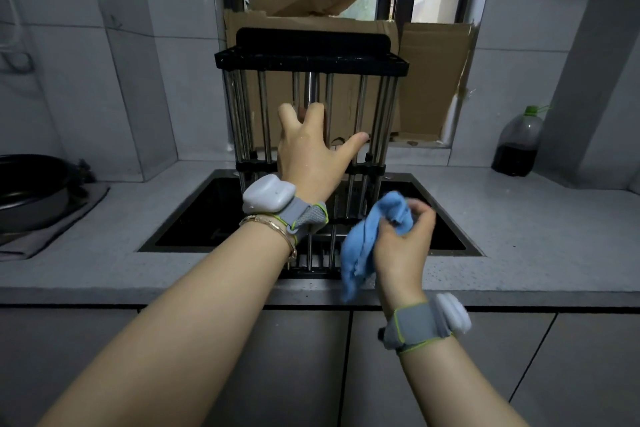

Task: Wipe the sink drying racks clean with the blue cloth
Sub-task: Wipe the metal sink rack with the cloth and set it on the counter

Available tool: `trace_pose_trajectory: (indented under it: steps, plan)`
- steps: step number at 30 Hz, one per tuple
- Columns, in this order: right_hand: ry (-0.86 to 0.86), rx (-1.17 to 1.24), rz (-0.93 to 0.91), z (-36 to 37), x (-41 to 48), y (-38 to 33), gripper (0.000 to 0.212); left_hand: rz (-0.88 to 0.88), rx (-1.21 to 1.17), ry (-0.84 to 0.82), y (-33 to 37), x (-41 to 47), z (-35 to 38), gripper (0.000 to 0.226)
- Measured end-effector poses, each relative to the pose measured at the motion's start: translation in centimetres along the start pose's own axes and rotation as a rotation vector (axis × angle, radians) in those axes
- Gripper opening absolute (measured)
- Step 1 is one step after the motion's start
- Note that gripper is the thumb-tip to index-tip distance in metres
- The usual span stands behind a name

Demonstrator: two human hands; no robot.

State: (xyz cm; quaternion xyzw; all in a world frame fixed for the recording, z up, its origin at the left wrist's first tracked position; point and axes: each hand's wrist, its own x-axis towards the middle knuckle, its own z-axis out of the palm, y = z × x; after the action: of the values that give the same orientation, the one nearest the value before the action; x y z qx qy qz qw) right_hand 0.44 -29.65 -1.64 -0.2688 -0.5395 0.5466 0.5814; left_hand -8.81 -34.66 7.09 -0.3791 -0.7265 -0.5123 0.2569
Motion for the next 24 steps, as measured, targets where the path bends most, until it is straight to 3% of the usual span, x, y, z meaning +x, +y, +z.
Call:
trace_pose_trajectory:
  steps: [3, 7, 10, 13, 16, 18, 24]
  plan:
    - [-0.046, 0.116, -0.156, 0.6, 1.3, -4.3, 0.039, 0.019, -0.010, -0.018, -0.3, 0.0, -0.1, 0.053]
    - [-0.039, 0.124, -0.354, 2.1, 3.0, -6.8, 0.032, 0.024, -0.091, -0.036, -0.6, 0.0, -0.4, 0.038]
    - [-0.047, -0.127, -0.331, 3.0, 2.5, -2.6, 0.030, 0.045, -0.118, -0.053, -0.9, 0.3, -0.8, 0.026]
    - [-0.151, -0.346, -0.269, 2.8, 0.8, 2.7, 0.053, 0.065, -0.141, -0.117, -1.0, 0.6, -1.0, 0.022]
    - [-0.134, -0.440, -0.171, 1.7, 0.7, 4.2, 0.048, 0.052, -0.140, -0.139, -1.3, 0.6, -1.1, 0.024]
    - [-0.099, -0.410, -0.209, 1.5, 1.0, 2.5, 0.042, 0.045, -0.157, -0.140, -1.2, 0.6, -1.4, 0.026]
    - [0.024, 0.002, -0.451, 4.1, 2.7, -7.1, 0.041, 0.137, -0.107, -0.133, -0.5, -0.5, -1.7, 0.025]
